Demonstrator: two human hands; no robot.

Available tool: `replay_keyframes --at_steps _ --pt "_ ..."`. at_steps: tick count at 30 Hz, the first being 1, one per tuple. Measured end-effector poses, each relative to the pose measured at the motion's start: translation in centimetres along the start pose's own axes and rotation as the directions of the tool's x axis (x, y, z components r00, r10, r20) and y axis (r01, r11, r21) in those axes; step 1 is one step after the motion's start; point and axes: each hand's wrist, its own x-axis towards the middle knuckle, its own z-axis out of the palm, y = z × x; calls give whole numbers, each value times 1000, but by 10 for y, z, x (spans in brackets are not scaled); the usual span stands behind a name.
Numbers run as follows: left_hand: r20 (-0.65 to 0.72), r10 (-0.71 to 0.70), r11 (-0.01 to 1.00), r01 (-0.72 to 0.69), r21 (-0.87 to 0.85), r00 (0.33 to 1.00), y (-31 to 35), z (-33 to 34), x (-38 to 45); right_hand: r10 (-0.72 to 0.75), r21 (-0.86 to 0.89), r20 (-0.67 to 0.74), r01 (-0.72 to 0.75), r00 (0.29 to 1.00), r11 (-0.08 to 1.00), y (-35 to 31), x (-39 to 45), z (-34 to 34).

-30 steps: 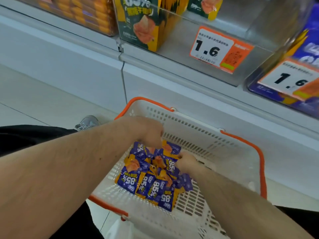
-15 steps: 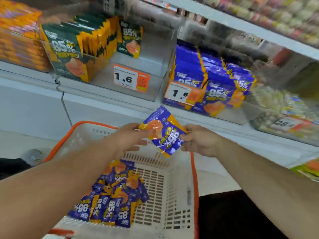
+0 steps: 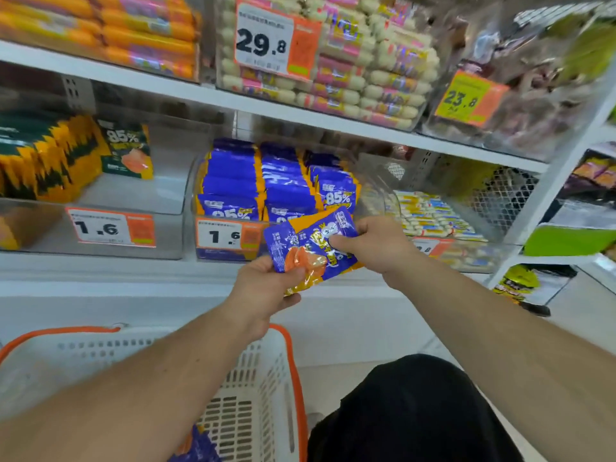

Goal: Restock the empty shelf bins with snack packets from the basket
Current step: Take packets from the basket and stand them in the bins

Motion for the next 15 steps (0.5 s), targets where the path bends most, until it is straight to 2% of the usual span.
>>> replay_keyframes --at_steps 3,4,5,6,7,8,9,10,11,13,15 --pt "20 130 978 -132 159 991 13 28 10 -115 -166 -162 88 980 982 -11 5 -22" --pt "23 223 935 -221 277 974 18 33 15 -187 -232 -232 133 955 964 -15 8 -32" --pt "25 342 847 -319 426 940 23 36 21 -261 -296 -303 170 917 940 -21 11 -42" --pt "39 471 698 -399 595 881 29 37 28 -336 -356 -365 203 868 912 -25 14 -52" --pt "84 591 485 -437 758 802 36 38 33 -411 -418 -408 233 816 878 -30 17 -60" --pt "165 672 252 -432 866 722 41 37 36 -483 -491 -426 252 765 834 -33 22 -67" --pt "242 702 61 -396 916 670 46 35 39 -545 -574 -417 254 727 778 -35 27 -72" --pt "296 687 -75 -340 937 664 49 32 44 -590 -657 -385 239 709 716 -35 35 -74" --pt "322 650 -170 -282 944 688 51 29 49 -609 -729 -341 208 716 652 -36 43 -74" --pt "317 553 -279 -188 942 770 48 21 63 -595 -828 -238 160 767 538 -35 61 -69" --pt "301 491 -325 -149 934 817 43 15 71 -563 -882 -147 150 813 447 -32 77 -59"
